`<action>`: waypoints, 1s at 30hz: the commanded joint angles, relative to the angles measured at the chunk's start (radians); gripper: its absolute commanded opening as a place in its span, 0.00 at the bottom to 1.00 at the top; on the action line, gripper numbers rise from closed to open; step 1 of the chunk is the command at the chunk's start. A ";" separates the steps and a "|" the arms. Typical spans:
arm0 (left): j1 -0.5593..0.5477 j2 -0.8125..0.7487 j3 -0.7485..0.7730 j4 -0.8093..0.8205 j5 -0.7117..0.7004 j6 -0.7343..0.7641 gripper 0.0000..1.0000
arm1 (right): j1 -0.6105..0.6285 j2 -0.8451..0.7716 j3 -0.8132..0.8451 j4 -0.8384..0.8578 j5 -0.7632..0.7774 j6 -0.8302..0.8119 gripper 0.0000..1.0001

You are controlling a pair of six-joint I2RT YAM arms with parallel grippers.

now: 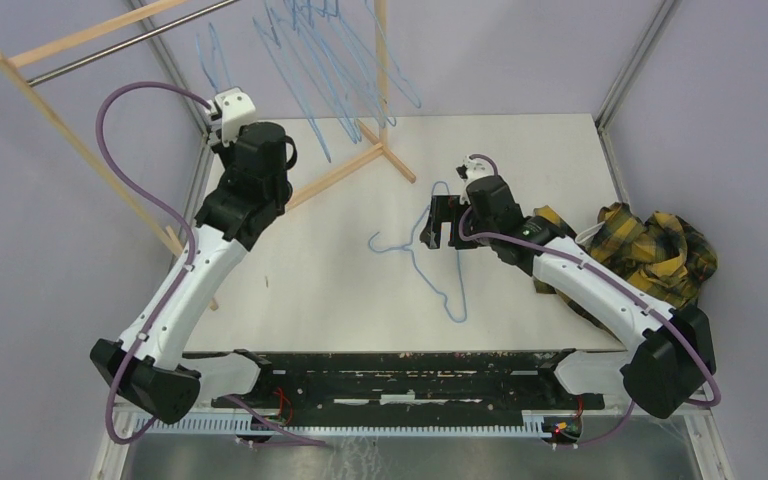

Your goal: Organize the hangers

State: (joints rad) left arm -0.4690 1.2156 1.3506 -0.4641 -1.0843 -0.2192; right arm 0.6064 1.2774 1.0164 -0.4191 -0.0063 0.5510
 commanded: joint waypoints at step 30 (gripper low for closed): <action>0.152 0.237 0.213 -0.032 0.254 0.028 0.03 | -0.091 0.045 -0.029 0.071 -0.102 0.000 0.99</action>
State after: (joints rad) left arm -0.3237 1.4380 1.5528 -0.4538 -0.8806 -0.1528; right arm 0.5270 1.3327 0.9985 -0.3912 -0.0959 0.5522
